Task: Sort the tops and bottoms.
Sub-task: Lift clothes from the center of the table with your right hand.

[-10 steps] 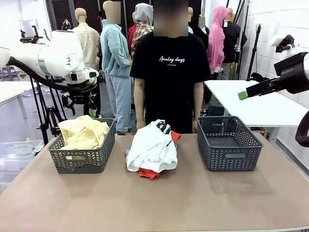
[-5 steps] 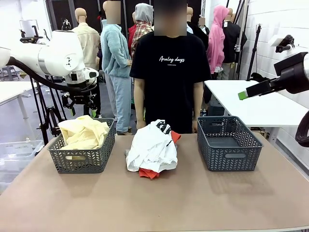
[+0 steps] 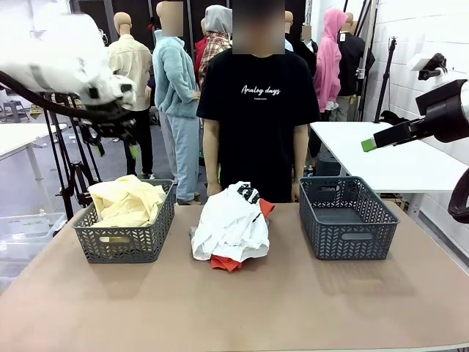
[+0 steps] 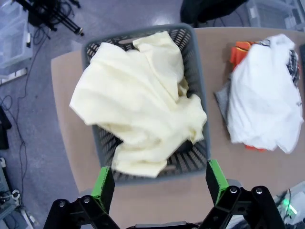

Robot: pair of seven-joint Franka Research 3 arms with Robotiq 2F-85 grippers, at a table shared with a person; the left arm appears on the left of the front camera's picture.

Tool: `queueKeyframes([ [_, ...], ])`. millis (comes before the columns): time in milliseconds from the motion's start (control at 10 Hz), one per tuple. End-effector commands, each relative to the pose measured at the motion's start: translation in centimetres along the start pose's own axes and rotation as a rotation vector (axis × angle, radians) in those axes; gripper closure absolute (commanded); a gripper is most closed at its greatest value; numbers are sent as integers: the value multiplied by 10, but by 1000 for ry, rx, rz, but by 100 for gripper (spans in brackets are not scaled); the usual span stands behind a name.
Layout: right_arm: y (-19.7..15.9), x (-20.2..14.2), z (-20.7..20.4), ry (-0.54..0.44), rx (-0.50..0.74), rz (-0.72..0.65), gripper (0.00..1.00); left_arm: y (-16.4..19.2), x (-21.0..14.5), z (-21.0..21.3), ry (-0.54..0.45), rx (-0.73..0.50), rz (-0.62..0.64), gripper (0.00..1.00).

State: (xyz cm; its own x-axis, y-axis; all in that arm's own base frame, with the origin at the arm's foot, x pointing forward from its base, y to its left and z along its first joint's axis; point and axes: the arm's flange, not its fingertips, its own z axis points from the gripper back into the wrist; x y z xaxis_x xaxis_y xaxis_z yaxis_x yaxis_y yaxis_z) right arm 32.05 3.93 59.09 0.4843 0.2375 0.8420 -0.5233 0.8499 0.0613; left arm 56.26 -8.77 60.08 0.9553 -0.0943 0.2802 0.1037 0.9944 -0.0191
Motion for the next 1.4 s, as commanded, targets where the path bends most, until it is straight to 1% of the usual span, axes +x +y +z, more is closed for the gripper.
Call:
queueKeyframes([
  [0,0,-1,-1,6,10,-7,0,28,-66,32,-73,-132,-68,0],
  [100,0,0,0,0,0,0,0,38,-75,40,-104,-148,-63,0],
  [200,-3,25,-28,26,90,28,0,43,-79,41,-102,-217,-111,0],
  [300,-5,56,-70,48,131,50,0,36,-84,43,-96,-254,-242,0],
  [400,-5,79,-106,47,152,54,0,23,-88,44,-128,-223,-334,0],
  [500,7,101,-148,64,171,77,0,13,-98,50,-173,-188,-355,0],
  [600,16,112,-183,83,150,103,0,15,-100,53,-219,-159,-320,0],
  [700,22,110,-202,203,126,115,0,18,-101,55,-237,-104,-262,0],
  [800,38,87,-146,88,127,82,0,19,-100,53,-227,-36,-195,0],
  [900,38,87,-146,88,127,82,0,10,-91,55,-190,-167,-325,0],
  [1000,38,87,-146,88,127,82,0,10,-91,55,-190,-167,-325,0],
  [1100,44,102,-186,128,110,84,0,10,-91,55,-190,-167,-325,0],
  [1200,34,93,-179,70,68,48,0,12,-92,56,-211,-128,-292,0],
  [1300,32,95,-197,76,86,41,0,4,-90,56,-199,-100,-307,0],
])
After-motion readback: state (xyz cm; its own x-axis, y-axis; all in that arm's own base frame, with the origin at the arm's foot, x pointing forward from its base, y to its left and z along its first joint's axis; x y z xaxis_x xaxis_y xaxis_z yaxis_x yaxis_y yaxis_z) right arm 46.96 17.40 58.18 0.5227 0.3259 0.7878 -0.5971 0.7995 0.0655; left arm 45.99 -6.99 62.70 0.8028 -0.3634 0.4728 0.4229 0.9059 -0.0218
